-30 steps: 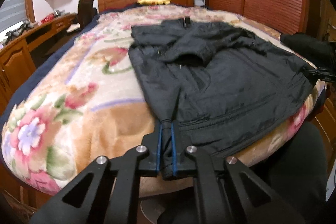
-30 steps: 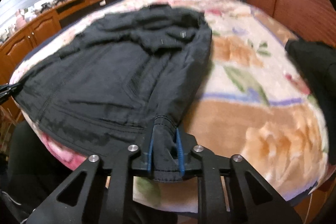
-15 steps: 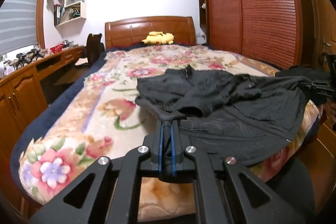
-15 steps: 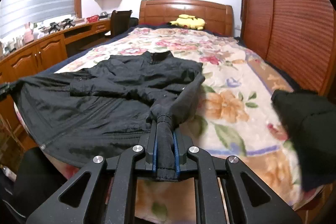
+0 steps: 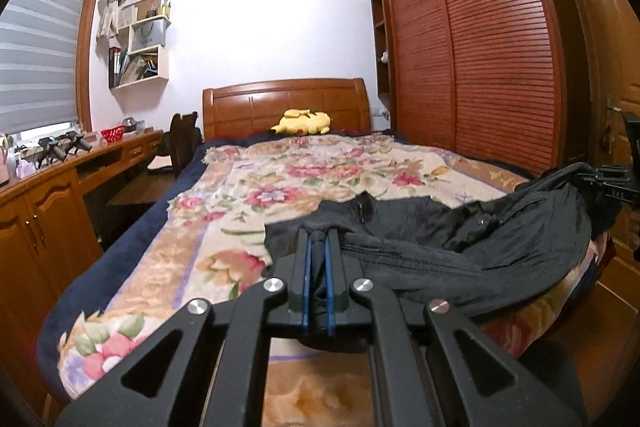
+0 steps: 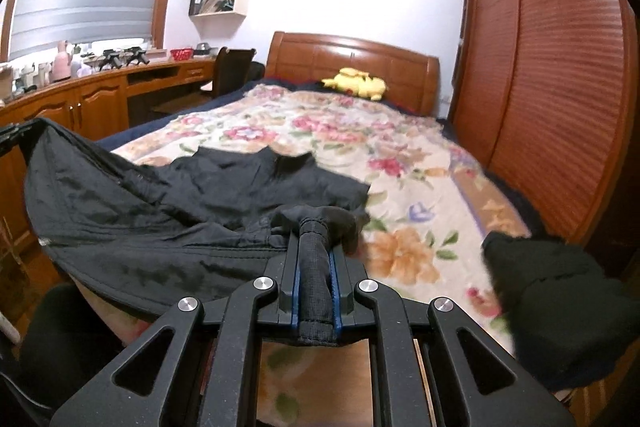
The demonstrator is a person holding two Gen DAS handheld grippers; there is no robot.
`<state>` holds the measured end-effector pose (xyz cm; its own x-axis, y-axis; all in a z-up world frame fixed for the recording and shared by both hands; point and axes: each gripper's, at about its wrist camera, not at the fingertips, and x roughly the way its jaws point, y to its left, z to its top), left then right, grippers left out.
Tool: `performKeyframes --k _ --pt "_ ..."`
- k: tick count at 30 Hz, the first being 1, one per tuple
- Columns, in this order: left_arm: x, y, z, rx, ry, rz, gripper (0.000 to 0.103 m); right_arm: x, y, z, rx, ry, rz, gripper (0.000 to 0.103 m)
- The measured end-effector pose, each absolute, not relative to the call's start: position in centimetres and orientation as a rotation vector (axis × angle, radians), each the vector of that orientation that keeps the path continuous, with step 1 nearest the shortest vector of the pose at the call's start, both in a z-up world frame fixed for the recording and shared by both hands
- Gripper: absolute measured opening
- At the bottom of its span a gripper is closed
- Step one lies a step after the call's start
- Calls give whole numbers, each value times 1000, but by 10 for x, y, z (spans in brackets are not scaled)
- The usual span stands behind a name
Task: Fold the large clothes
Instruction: 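Lift the hem with both tools and fold it toward the collar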
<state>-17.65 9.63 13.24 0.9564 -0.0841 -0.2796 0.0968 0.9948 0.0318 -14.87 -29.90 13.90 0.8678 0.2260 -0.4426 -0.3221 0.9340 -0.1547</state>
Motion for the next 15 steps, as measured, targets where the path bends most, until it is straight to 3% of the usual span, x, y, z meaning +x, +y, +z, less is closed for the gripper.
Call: performKeyframes --k 15 --pt "-221 105 207 56 158 -101 4 -177 -299 213 -255 348 281 8"
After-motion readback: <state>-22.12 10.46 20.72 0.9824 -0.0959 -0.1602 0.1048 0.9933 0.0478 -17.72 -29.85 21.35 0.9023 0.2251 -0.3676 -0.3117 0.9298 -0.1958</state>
